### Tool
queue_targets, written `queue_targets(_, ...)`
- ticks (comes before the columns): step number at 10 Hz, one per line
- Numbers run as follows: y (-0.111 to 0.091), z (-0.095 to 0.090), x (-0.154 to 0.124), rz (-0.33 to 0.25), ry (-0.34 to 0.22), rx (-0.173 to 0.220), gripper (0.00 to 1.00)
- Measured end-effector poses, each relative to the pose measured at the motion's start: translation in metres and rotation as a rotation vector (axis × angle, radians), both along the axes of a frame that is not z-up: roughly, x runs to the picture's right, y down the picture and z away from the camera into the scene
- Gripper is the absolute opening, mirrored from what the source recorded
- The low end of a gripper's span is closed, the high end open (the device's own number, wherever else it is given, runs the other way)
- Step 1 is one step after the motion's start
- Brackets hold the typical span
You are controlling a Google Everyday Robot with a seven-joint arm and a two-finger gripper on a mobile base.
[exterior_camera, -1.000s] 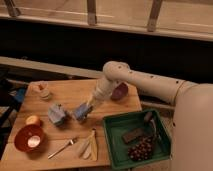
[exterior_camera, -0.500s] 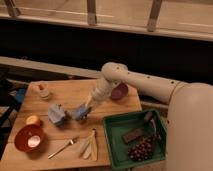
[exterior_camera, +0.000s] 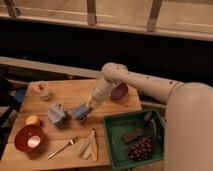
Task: Place sponge in metal cup
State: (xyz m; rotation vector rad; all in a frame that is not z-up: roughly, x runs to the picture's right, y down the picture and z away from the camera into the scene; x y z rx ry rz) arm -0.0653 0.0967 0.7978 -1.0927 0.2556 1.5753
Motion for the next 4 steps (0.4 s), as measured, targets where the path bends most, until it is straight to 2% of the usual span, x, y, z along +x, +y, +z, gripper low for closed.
queue_targets(4,-0.0066,-0.0058,0.0023,-0.014,0.017,0.022,0.8)
